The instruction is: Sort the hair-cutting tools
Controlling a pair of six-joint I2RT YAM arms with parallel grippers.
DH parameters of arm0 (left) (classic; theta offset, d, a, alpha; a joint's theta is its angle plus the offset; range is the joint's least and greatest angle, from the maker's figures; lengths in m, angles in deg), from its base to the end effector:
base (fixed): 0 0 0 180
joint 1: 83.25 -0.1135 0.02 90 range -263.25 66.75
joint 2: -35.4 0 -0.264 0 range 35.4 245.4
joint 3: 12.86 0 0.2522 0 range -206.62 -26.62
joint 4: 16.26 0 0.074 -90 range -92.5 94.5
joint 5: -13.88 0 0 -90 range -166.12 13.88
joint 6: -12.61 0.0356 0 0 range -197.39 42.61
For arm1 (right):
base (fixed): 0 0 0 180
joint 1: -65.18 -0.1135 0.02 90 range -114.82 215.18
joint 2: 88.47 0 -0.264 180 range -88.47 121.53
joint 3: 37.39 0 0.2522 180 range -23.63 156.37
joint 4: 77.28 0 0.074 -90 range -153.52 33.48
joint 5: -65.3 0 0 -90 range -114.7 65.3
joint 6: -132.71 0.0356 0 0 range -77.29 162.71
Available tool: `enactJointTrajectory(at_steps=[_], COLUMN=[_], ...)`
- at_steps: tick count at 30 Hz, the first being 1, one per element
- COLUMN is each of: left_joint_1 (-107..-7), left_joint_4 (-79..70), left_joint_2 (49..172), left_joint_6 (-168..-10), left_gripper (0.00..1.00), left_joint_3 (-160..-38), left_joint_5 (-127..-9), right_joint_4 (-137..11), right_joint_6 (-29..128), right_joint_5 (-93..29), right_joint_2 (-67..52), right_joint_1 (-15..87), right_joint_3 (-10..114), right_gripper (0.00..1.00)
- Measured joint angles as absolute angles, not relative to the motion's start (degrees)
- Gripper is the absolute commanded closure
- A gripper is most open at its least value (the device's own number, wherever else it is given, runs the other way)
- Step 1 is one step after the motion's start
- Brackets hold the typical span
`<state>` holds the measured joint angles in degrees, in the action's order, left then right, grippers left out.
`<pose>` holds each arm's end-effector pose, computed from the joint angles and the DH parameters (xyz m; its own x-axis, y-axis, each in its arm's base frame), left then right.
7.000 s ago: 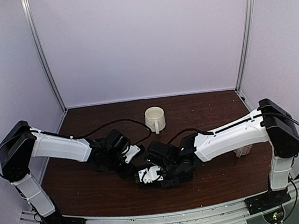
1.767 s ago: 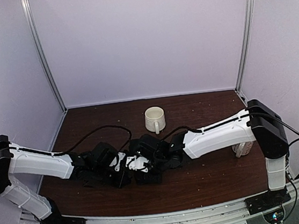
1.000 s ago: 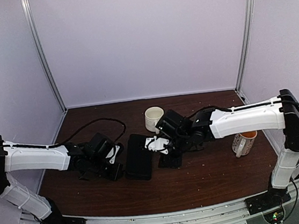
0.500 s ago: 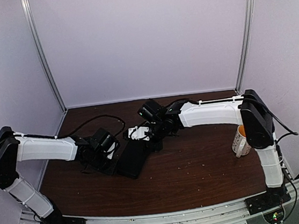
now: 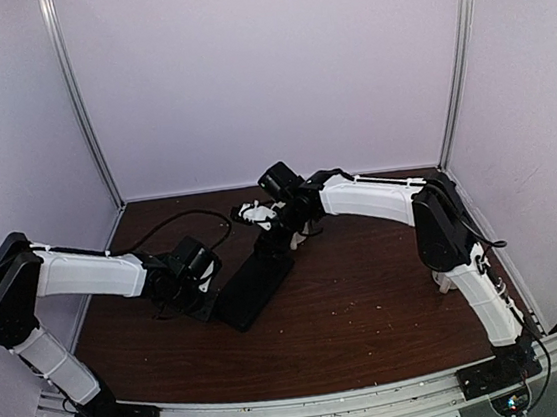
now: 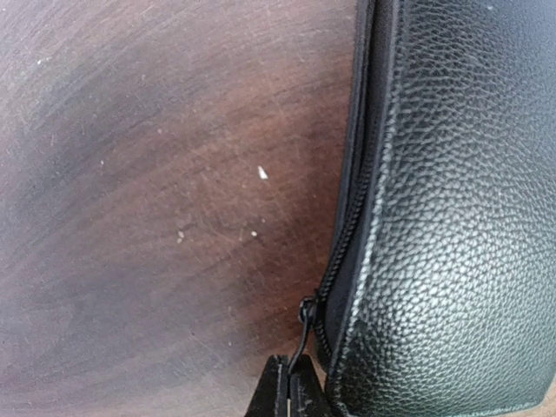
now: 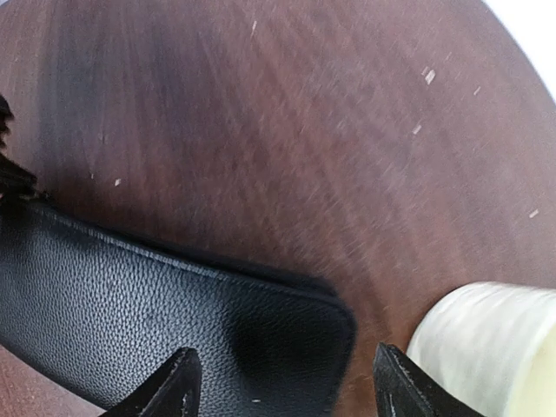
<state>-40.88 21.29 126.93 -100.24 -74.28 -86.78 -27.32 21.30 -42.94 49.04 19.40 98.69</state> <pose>0.2162 -0.1883 0.1501 -0.8667 0.2741 -0.4167 0.2971 0.9548 0.0101 0.3645 0.3905 0.2013 -0.2092 -0.7121 -0.6702 -0.9594 0.2819 -0.0001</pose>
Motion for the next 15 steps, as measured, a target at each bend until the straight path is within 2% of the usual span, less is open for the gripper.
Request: enactJointTrajectory(at_steps=[6,15], left_joint_1=[-42.10,-42.82], left_joint_4=[21.09,17.68], left_joint_2=[128.68,129.16], left_joint_6=[-98.05,-92.83], left_gripper=[1.00,1.00], left_joint_3=[-75.44,-75.63], left_joint_5=[-87.37,-85.12], right_joint_4=[-23.47,-22.03], right_joint_6=[23.18,19.77], right_joint_5=[-44.93,-43.46], right_joint_2=[49.89,40.54], right_joint_1=[18.85,17.78], right_joint_3=[95.20,80.95], right_gripper=[0.35,0.40])
